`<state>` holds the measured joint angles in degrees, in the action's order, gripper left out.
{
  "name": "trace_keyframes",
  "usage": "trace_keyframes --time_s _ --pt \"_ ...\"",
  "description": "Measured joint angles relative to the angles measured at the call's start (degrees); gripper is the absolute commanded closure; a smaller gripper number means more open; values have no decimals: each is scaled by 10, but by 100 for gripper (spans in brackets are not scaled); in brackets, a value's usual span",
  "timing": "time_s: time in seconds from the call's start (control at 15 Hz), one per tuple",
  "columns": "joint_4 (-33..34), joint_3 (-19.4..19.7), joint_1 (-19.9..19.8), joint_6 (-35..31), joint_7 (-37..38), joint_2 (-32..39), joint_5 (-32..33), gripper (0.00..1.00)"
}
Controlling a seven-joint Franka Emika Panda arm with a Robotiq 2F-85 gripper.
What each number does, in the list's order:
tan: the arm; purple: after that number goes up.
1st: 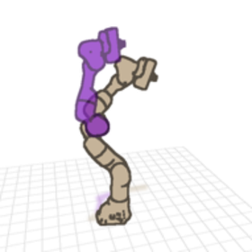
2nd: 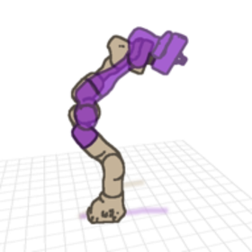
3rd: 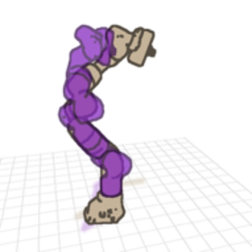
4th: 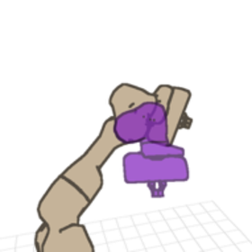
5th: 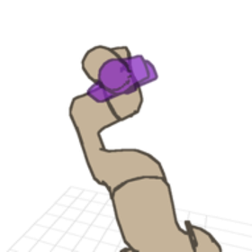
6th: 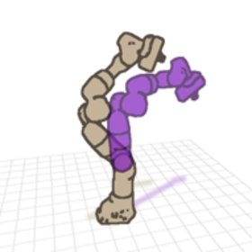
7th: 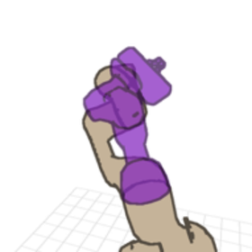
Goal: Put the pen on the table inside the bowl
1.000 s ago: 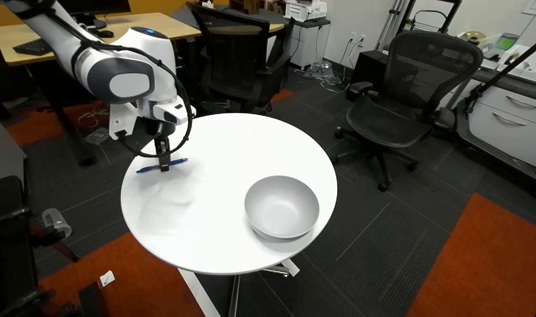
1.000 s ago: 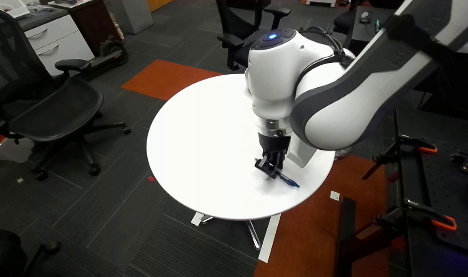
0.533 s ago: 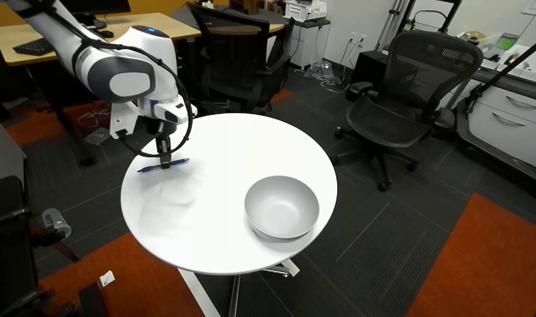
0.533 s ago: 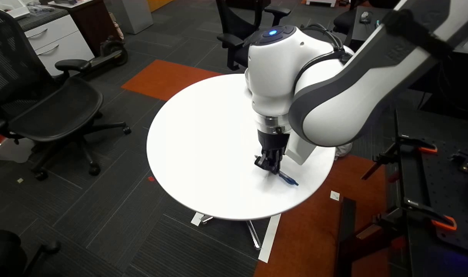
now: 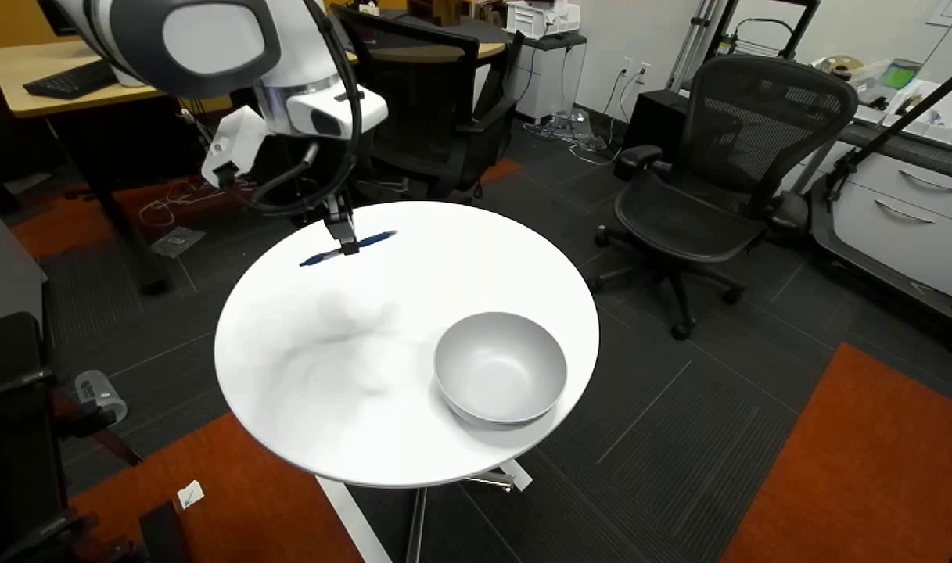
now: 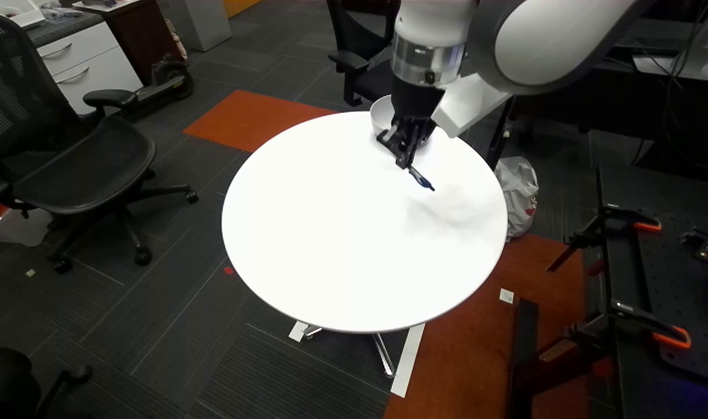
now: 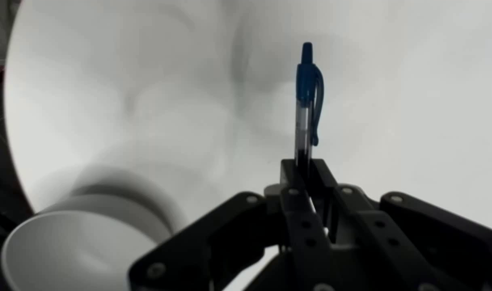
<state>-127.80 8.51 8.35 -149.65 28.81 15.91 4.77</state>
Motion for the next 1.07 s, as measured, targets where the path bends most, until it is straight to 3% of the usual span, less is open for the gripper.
trace_keyframes --time_s 0.53,1.07 --pt "44 66 -59 2 65 -19 40 97" --pt "158 77 -94 66 100 49 22 97"
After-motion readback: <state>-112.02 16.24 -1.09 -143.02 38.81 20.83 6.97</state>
